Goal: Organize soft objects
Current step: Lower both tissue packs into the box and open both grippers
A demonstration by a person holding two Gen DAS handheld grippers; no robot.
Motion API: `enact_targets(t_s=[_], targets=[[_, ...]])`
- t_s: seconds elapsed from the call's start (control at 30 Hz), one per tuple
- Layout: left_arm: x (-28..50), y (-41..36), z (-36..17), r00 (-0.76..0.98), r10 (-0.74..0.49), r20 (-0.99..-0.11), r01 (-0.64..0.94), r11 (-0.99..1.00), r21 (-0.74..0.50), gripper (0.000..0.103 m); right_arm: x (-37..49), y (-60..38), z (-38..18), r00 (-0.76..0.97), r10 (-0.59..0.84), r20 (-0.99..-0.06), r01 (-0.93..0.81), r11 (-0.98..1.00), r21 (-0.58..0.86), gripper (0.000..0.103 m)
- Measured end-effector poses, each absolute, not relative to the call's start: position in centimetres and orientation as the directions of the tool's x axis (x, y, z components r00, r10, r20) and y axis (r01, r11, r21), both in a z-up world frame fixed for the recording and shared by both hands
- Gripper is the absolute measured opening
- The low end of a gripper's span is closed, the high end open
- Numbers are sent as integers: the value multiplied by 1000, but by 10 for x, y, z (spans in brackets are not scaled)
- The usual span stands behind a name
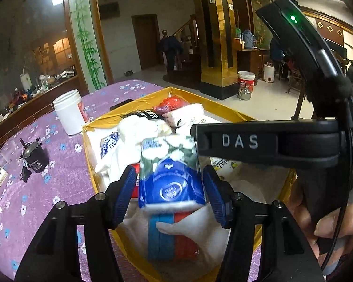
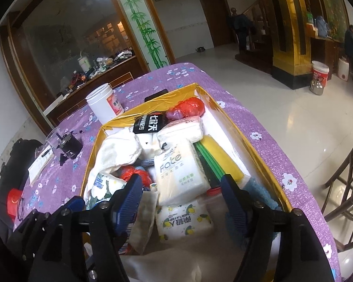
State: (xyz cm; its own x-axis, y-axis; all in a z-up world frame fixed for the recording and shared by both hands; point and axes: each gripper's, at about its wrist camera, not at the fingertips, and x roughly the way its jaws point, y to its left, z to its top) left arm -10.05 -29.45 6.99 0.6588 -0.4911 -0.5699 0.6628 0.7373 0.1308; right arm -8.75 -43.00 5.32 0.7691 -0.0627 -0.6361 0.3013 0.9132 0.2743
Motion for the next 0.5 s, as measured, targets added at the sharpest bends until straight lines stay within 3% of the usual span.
enact_targets(t_s=[0.5], targets=[[-103, -289, 72, 675, -495, -547, 656, 741, 139, 57, -98, -416, 66, 793, -84, -603, 276, 933, 233, 80]])
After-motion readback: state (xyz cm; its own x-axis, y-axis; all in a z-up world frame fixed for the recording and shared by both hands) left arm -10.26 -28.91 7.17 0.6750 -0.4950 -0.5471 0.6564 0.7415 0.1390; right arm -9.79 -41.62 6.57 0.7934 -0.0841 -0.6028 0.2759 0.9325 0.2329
